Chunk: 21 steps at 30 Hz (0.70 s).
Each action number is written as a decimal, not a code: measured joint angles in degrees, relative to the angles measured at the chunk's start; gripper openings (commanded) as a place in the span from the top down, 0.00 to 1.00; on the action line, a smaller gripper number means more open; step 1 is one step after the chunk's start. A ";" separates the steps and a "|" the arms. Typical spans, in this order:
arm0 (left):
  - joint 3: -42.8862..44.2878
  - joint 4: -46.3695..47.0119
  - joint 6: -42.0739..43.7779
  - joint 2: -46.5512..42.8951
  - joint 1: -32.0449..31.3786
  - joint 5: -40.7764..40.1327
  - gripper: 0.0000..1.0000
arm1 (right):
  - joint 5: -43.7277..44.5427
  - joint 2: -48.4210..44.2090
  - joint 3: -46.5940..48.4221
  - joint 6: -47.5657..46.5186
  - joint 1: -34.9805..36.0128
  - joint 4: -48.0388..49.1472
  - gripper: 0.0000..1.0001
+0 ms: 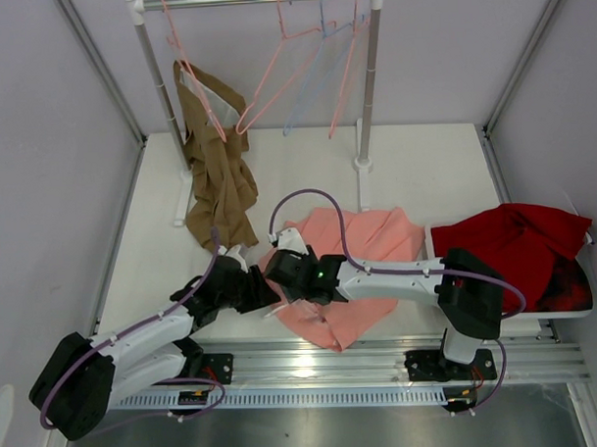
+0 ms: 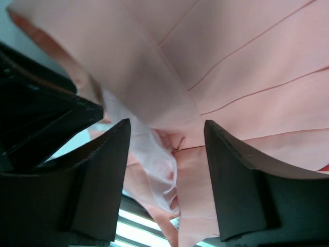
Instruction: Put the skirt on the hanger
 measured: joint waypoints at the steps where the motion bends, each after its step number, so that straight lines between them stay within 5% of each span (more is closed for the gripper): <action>1: 0.00 0.17 -0.02 0.15 0.00 -0.11 0.49 | 0.50 0.13 0.00 0.04 -0.20 -0.11 0.48; 10: 0.00 1.18 -0.37 1.18 0.00 -1.05 0.53 | 3.13 0.42 0.00 0.66 -2.19 -0.11 0.89; 21: 0.48 1.25 1.22 0.50 0.00 -0.42 0.36 | 4.11 -0.90 0.00 0.22 -6.27 -1.22 1.00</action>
